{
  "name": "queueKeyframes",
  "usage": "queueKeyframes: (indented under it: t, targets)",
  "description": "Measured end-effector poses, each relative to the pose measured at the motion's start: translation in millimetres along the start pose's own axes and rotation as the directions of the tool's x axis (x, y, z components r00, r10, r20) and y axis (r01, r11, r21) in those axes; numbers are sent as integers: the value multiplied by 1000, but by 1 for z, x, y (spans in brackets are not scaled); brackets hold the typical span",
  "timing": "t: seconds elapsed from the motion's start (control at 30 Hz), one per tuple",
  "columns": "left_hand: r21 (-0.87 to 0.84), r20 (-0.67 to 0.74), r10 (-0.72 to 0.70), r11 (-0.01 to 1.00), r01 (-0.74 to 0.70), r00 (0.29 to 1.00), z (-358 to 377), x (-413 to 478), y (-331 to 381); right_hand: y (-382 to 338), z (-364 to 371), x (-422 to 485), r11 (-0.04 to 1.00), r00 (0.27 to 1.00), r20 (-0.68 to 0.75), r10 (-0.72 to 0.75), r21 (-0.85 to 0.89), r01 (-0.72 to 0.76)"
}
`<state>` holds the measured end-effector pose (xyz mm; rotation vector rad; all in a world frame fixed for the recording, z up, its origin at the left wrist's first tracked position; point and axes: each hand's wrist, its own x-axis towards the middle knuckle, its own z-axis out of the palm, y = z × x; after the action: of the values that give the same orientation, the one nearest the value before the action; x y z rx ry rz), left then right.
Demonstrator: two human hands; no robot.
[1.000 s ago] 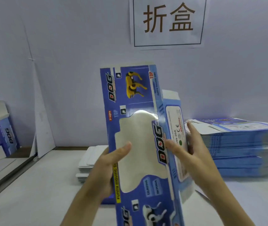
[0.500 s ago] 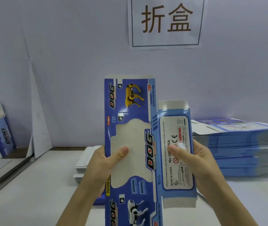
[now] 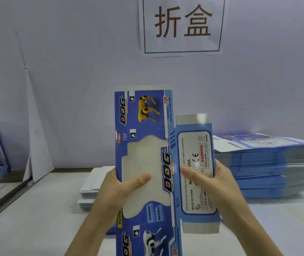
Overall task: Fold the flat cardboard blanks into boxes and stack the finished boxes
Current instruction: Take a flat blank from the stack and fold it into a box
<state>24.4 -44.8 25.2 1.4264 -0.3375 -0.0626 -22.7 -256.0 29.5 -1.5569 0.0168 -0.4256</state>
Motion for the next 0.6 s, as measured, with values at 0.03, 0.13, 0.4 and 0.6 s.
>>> queueKeyframes:
  t: [0.03,0.13,0.4,0.6]
  targets:
    - [-2,5,5,1000,-5,1000,0,0,0,-1,0,0,1000,1000,4,3,-3,-3]
    - [-7,-7,0,1000,0,1000,3,0,0,1,-1,-1,1000,999,-31,-10,24,11]
    - [14,-77,32,999,-31,996,5,2,-4,-3,-10,-1,999,999,45,-8,42,6]
    - [65,-17,112,992,-110,994,8,4,0,-7,-9,-1,999,998,54,-30,36,28]
